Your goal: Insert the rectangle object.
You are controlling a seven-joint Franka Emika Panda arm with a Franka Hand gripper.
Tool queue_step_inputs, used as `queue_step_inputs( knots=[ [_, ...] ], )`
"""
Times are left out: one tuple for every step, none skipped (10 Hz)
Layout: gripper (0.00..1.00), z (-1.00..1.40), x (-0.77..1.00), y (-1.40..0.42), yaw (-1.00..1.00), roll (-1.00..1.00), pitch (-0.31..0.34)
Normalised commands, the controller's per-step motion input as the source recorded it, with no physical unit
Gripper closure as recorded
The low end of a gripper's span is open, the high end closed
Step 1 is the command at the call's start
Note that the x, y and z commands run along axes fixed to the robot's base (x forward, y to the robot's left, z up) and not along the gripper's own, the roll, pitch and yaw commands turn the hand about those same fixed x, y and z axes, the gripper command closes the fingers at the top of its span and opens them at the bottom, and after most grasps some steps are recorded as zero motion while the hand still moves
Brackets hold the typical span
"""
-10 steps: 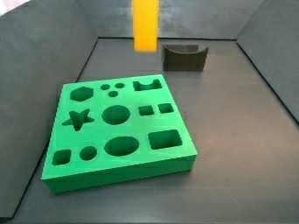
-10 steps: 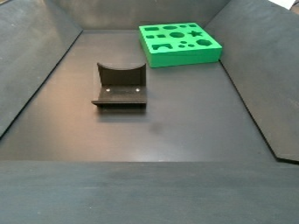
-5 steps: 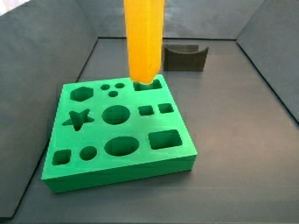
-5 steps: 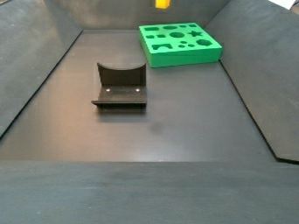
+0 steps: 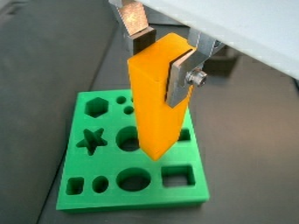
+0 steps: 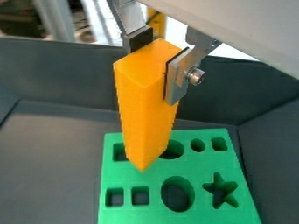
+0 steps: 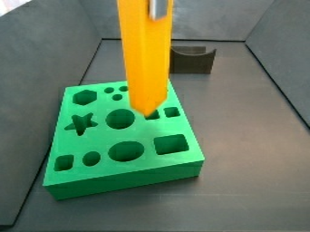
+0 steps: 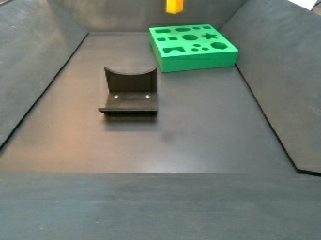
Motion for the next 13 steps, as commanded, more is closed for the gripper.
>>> queue_step_inputs(
  knots=[
    [1.00,-0.15,0.00,-0.19,-0.93,0.06,0.017],
    [1.00,-0.12,0.00,-0.14,-0.93,0.10,0.000],
    [1.00,0.00,0.00,-0.19,-0.93,0.05,0.000],
    [1.00,0.00,0.01,-0.23,-0.92,0.02,0.000],
    [1.00,0.00,0.01,-0.19,-0.92,0.05,0.000],
    [1.00,-0.06,0.03,-0.16,-0.92,0.09,-0.004],
    [1.00,-0.36,0.30,-0.13,-0.72,0.23,-0.030],
    [1.00,-0.42,0.58,-0.16,-0.48,0.27,-0.023],
    [1.00,-0.39,0.75,-0.17,-0.26,0.25,0.000],
    [1.00,-0.24,0.64,-0.25,-0.27,0.21,0.030],
    [1.00,-0.07,0.41,-0.27,-0.43,0.14,0.050],
    [1.00,0.00,0.27,-0.20,-0.56,0.08,0.054],
    [1.00,-0.12,0.13,-0.05,-0.68,0.13,0.073]
  ],
)
